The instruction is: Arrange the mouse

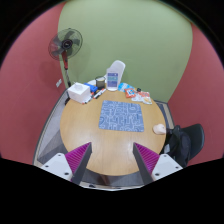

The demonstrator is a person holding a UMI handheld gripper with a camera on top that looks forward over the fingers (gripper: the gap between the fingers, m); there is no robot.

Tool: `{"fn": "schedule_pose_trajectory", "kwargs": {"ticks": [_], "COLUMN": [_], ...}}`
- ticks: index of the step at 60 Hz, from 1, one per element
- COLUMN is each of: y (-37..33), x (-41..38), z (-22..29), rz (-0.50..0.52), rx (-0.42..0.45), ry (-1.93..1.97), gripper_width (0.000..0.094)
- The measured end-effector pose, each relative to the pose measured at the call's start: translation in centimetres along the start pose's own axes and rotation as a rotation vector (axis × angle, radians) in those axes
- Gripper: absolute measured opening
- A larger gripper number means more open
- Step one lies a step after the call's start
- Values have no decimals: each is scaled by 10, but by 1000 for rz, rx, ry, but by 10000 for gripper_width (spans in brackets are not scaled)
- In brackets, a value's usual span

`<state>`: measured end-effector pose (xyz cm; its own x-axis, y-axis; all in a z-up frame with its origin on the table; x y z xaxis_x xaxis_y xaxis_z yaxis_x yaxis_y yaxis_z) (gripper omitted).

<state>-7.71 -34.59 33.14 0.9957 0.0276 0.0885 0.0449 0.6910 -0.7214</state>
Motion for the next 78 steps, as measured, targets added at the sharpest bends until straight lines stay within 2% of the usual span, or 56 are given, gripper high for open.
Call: {"fn": "schedule_pose_trajectory", "kwargs": {"ticks": [12, 26, 32, 36, 41, 57, 66, 78], "y": [24, 99, 140, 168, 210, 310, 338, 370], "x": [36, 129, 172, 198, 232, 290, 305, 318], "z": [-23, -84, -94, -97, -104, -101, -90, -60], "rz": [-2, 17, 25, 4, -24, -64, -71, -70], "rx": [-41, 29, 136, 178, 182, 162, 140, 163], "ry": [50, 150, 187, 201, 212, 258, 288, 284], "gripper_width": [840, 843, 835, 834, 832, 830, 834, 836]}}
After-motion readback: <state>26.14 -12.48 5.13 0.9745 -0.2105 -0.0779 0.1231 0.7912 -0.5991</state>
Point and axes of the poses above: the point between the fingertips, and its own axes, seen from behind it with the camera up: x to the right, z up, y forward, the way the camera looks, the point moved 8 cm from there along -y, backward, against the way the camera looks, and after that the axes turned 5 degrees about x, right-handed, at the moved point
